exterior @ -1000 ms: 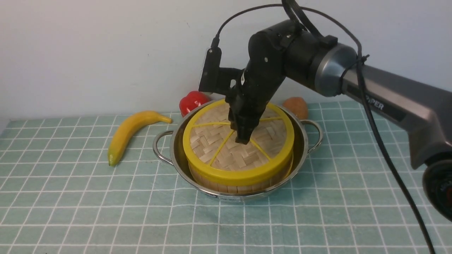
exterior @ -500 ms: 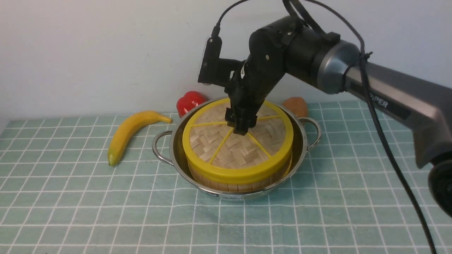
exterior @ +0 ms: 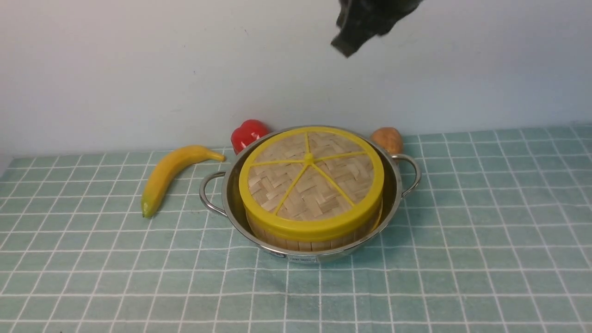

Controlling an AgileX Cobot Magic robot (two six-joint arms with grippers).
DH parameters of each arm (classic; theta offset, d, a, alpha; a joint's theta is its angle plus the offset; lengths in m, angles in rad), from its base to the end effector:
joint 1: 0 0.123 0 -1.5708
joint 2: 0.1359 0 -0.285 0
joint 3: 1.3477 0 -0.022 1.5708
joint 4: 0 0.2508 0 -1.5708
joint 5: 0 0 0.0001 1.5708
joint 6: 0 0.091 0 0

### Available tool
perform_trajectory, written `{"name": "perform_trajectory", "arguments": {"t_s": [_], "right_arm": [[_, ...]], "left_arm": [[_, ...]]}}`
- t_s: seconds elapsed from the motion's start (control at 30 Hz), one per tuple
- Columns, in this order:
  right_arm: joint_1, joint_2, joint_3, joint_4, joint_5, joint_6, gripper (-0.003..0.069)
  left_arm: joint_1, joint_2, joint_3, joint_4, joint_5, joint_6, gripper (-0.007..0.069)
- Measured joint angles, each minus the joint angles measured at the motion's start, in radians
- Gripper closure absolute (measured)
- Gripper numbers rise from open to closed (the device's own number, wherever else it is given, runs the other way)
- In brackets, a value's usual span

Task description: Place the steamer in the pot on the blue tablecloth, and put the lid on the steamer.

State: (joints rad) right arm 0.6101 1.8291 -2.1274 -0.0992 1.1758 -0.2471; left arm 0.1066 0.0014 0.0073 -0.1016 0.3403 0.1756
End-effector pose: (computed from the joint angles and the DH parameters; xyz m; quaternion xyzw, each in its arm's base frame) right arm 0.3305 0.2209 0.4365 -0.3841 0.8400 0.0198 0.3827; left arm 0.0539 0.0027 0.1801 -0.0003 0.7928 0.0433 0.6079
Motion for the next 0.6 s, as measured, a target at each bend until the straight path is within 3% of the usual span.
{"name": "perform_trajectory", "arguments": {"t_s": [0.07,0.23,0.4,0.6], "right_arm": [[0.000,-0.038,-0.001,0.015,0.000,0.095,0.0669],[0.000,-0.064,-0.001,0.081,0.002,0.252,0.0673],[0.000,-0.064,-0.001,0.138,0.004,0.278,0.0667],[0.000,-0.108,0.081,0.094,0.032,0.227,0.0662]], "left_arm": [[0.000,0.000,0.000,0.000,0.000,0.000,0.0382],[0.000,0.000,0.000,0.000,0.000,0.000,0.0382],[0.000,0.000,0.000,0.000,0.000,0.000,0.0382],[0.000,0.000,0.000,0.000,0.000,0.000,0.0382]]}}
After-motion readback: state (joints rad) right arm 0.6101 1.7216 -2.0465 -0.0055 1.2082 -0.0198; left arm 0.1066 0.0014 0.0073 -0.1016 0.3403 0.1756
